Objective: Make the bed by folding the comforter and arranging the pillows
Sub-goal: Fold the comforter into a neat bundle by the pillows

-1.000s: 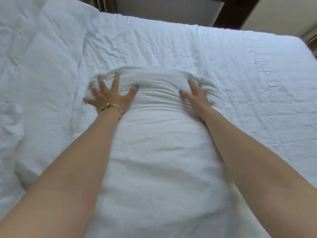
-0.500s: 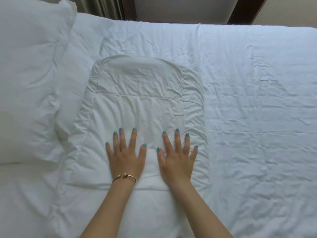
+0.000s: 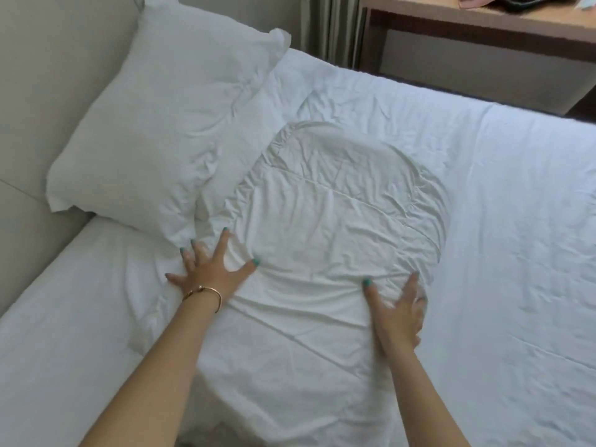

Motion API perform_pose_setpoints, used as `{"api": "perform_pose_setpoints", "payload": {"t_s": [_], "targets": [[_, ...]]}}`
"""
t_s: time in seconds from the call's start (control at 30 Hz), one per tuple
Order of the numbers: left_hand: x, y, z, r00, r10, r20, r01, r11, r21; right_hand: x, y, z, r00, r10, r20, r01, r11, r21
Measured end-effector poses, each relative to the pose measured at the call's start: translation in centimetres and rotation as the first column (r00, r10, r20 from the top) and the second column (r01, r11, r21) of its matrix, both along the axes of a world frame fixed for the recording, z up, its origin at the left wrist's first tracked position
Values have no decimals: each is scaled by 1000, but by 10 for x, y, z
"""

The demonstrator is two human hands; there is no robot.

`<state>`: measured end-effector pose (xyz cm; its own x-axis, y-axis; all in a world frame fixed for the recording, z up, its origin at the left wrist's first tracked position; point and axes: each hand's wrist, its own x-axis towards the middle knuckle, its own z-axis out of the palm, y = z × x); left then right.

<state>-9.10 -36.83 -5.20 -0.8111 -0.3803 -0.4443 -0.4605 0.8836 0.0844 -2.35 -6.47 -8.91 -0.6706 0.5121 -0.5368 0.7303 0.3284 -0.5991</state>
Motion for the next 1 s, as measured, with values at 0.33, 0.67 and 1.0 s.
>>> {"api": "perform_pose_setpoints", "payload": {"t_s": [0.33,0.67,1.0], "targets": [[-100,-46,-48,979,-200,29,175,912,372,-26,7,-32,996,-87,-28,86,995,-41],[-136,-63,-129,960,-175,-220,277,722,634,-53,-20,-87,965,-248,-87,260,947,189],[-136,-70,-136,949,-217,-227,314,669,674,-47,-24,-80,932,-289,-221,319,941,115]]}}
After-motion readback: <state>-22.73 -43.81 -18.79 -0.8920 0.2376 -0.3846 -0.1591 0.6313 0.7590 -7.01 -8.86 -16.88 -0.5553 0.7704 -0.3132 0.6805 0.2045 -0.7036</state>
